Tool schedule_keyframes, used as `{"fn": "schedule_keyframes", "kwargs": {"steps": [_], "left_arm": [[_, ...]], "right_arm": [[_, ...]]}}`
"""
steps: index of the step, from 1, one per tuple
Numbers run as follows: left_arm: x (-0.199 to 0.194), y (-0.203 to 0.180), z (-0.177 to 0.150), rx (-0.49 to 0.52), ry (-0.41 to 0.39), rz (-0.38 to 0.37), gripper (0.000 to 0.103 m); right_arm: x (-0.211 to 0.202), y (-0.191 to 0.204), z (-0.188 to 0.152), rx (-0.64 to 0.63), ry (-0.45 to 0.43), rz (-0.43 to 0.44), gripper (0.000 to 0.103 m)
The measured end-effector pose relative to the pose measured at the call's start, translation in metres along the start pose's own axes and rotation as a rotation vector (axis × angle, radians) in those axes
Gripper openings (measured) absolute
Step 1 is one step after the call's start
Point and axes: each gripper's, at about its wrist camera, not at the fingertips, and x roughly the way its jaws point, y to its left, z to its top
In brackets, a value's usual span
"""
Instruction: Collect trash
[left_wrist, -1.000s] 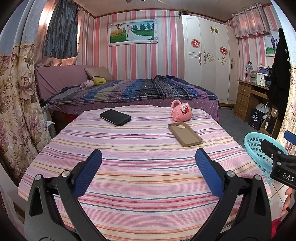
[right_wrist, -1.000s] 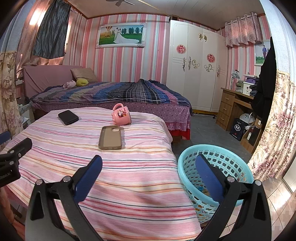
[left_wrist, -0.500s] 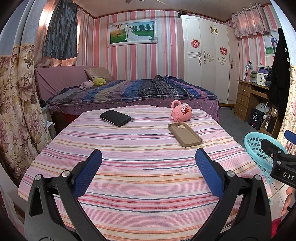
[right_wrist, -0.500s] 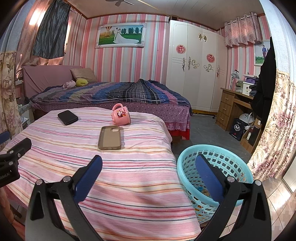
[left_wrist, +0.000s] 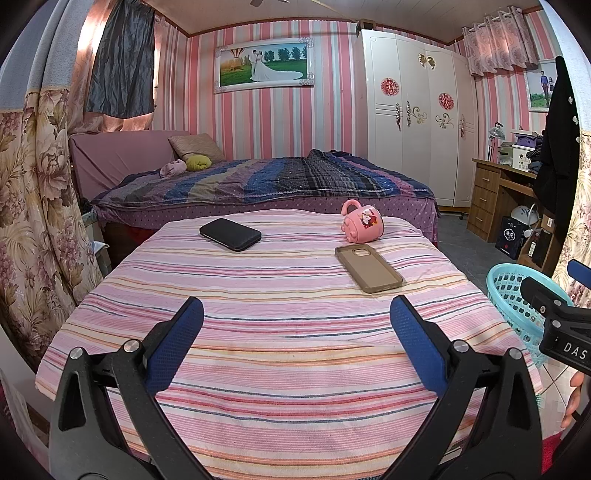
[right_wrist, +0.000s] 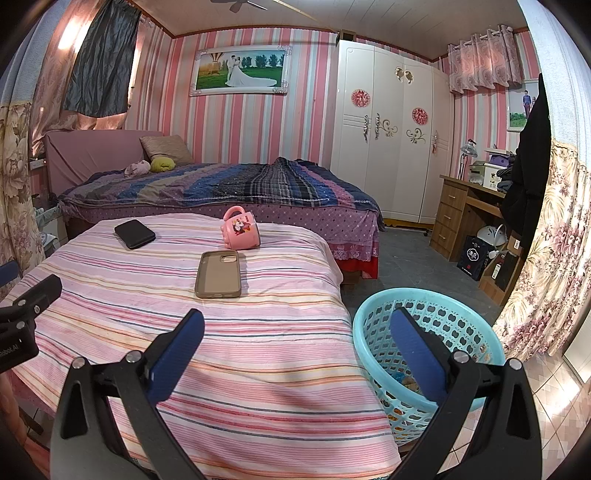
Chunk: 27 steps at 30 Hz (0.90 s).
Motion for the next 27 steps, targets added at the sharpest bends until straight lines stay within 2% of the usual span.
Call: {"fn": "schedule_keyframes", "kwargs": {"steps": [27], "left_arm": [[0.0006,0.0011,-0.0005,-0.002,0.000,-0.001,0.098]], "right_arm": [[-0.0004,-0.0022,0.0000,-0.002,-0.001,-0.004,0.098]]}}
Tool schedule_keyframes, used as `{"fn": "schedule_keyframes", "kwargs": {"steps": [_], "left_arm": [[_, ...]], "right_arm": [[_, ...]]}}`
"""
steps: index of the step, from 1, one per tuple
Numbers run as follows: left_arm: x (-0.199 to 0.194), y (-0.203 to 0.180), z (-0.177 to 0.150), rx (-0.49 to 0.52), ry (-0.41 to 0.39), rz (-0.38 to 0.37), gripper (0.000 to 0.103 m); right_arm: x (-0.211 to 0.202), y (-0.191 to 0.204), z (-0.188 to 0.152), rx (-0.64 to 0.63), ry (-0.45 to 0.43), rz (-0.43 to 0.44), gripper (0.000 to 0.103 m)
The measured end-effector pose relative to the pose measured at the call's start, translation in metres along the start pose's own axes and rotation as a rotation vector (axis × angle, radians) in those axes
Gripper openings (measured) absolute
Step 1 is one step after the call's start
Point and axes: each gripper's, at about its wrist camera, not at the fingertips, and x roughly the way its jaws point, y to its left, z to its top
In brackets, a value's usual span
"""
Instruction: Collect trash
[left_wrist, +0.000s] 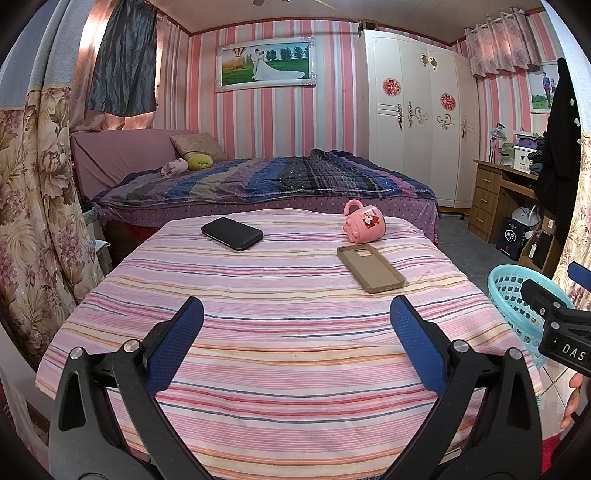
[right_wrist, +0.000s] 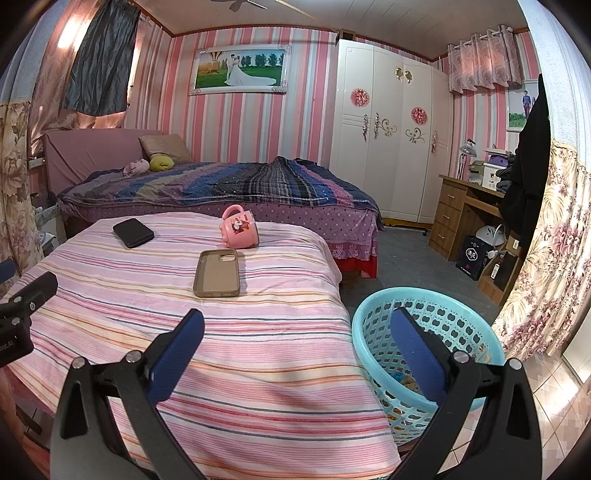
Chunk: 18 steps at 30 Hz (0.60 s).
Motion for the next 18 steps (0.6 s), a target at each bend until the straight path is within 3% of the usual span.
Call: {"fn": "schedule_keyframes", "kwargs": {"steps": [18], "left_arm": [[0.003,0.004,0.000,0.005,-0.005,0.008,0.098]], "right_arm": [[-0.003,-0.011,-0.001,0.001,0.001,-0.007,0.098]]}}
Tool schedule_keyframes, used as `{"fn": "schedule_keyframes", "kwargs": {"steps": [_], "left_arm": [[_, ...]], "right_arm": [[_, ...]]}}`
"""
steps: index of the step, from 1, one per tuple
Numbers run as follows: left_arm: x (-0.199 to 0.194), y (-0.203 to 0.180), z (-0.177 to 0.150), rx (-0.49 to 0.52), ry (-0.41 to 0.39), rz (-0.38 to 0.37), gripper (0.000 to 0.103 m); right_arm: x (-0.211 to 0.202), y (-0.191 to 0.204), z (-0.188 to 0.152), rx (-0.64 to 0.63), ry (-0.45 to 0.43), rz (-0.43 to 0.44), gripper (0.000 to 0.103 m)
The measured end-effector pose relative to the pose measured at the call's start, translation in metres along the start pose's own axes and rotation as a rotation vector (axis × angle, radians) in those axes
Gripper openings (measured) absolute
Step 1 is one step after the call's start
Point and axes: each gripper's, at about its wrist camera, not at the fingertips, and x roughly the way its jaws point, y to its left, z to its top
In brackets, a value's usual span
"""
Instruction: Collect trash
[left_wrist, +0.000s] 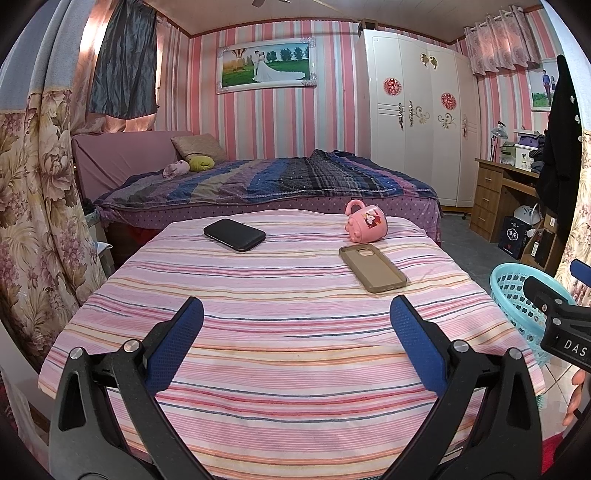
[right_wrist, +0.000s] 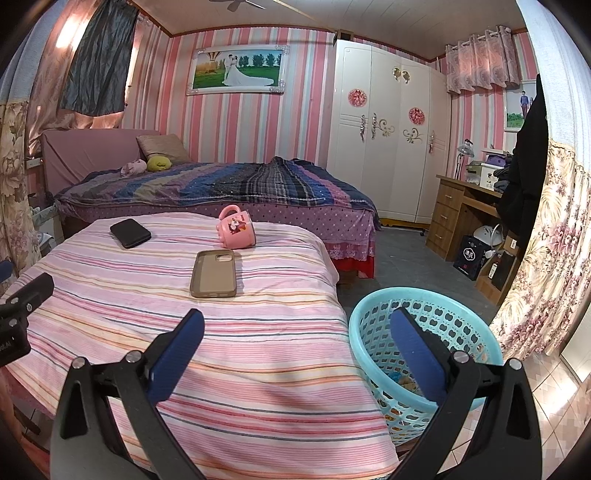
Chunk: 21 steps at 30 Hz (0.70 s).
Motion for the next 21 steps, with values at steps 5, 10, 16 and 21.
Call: {"fn": "schedule_keyframes", "kwargs": {"steps": [5,10,16,21], "left_arm": [[-0.0001,-0.0001,0.0000,-0.001,-0.001,0.000,0.098],[-0.0002,-0.0003,-0.0001,-0.001,0.000,-0.001,0.098],[-0.0001,-0.0002,-0.0001,0.000,-0.001,0.000,0.098],[0.0004,0.0001,-0.0002,-0.001,0.001,-0.002,0.098]], "right_arm": [[-0.0001,-0.0018,0.0000,0.000,-0.001,-0.001,0.098],[-0.0008,-0.0040,-0.0001,0.000,0.000,-0.001,0.098],[-0.0005,-0.0041,-0.0001,0.003,0.001,0.002,0.098],[0.0003,-0.0001,0.0006,0.002,0.001,0.000,0.098]]}}
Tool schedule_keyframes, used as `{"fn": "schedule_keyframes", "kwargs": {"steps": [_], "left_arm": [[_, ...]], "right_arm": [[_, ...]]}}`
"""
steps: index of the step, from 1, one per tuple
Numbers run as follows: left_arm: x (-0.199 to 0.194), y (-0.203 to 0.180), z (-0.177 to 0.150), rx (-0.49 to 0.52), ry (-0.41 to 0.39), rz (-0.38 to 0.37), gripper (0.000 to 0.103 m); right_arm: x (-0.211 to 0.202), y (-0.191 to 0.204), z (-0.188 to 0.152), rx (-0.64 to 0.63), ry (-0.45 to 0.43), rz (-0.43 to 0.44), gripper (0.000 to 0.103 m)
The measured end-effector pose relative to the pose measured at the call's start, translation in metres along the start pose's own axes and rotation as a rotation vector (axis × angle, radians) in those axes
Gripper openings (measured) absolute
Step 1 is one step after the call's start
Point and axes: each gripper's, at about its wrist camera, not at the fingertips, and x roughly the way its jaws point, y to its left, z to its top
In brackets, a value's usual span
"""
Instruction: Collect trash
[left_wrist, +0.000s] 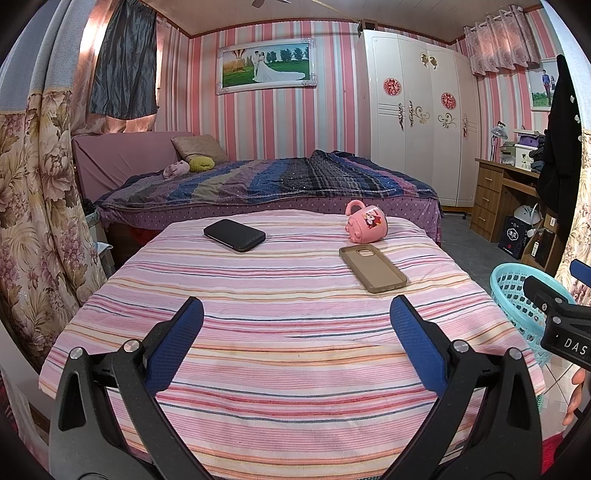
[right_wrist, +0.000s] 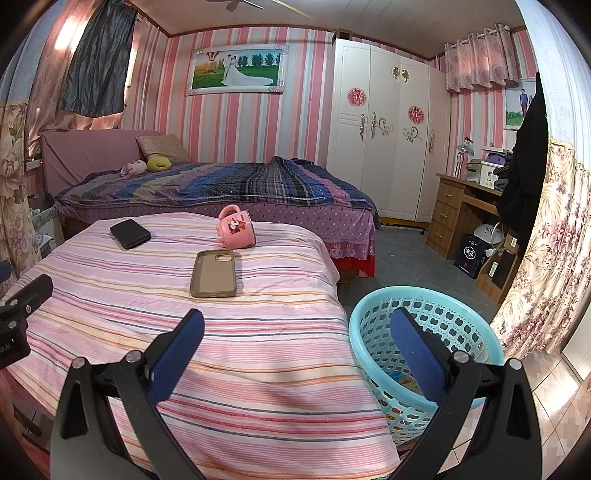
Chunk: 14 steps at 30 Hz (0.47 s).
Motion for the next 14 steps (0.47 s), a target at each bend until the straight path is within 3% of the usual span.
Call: {"fn": "schedule_keyframes", "kwargs": {"steps": [14], "left_arm": [[0.0004,0.0038,-0.0014,-0.005,0.000,0.000,0.098]], "right_arm": [[-0.0015,-0.0043,-0.0002,0.002,0.000,-0.002,0.098]]}}
